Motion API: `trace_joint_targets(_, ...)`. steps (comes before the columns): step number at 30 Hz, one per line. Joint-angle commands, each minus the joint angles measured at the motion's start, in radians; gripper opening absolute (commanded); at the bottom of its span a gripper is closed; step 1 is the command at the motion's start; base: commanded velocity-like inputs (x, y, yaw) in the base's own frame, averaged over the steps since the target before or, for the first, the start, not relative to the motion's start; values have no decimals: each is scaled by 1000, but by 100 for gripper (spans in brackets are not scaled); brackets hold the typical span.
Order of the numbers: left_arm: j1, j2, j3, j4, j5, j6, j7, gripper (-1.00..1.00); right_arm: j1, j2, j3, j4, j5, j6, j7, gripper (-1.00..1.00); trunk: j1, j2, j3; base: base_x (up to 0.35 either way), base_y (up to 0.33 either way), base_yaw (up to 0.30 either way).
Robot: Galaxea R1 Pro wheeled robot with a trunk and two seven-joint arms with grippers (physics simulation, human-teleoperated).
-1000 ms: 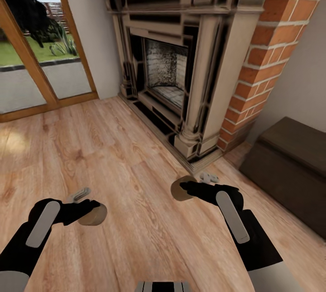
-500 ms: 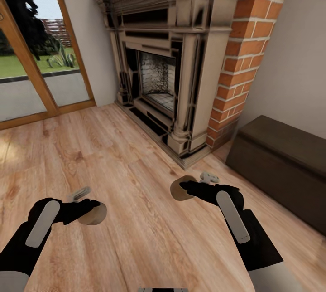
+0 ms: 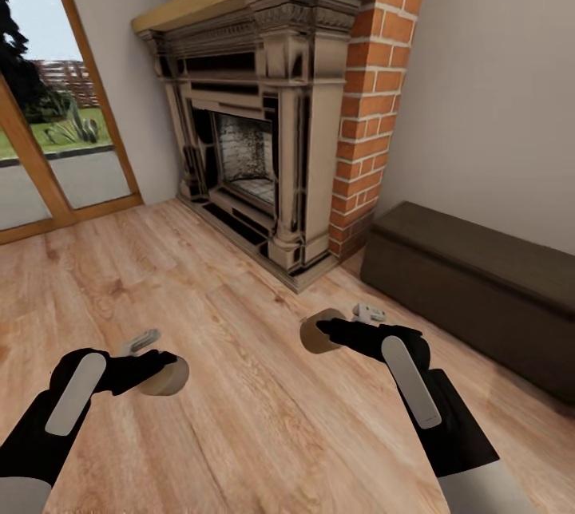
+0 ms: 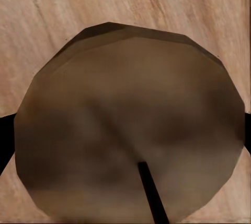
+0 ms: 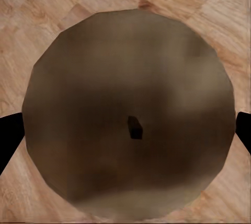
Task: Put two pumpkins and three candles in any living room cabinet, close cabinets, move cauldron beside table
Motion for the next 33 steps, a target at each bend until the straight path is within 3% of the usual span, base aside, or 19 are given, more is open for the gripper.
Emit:
trace_joint_targets(1, 0, 0, 1, -1, 10, 3, 9, -100, -1, 0, 1, 0, -12, 1, -11, -100, -1, 0, 0, -346, 0, -237)
trace_joint_targets(11, 0, 2, 2, -3, 20, 3, 9, -100, -1, 0, 1, 0, -12, 1, -10, -100, -1, 0, 10, -281, 0, -237)
trace_joint_targets(33, 1, 2, 3, -4, 27, 3, 9, -100, -1, 0, 1, 1, -14, 0, -10, -100, -1, 0, 33, -9, 0, -237)
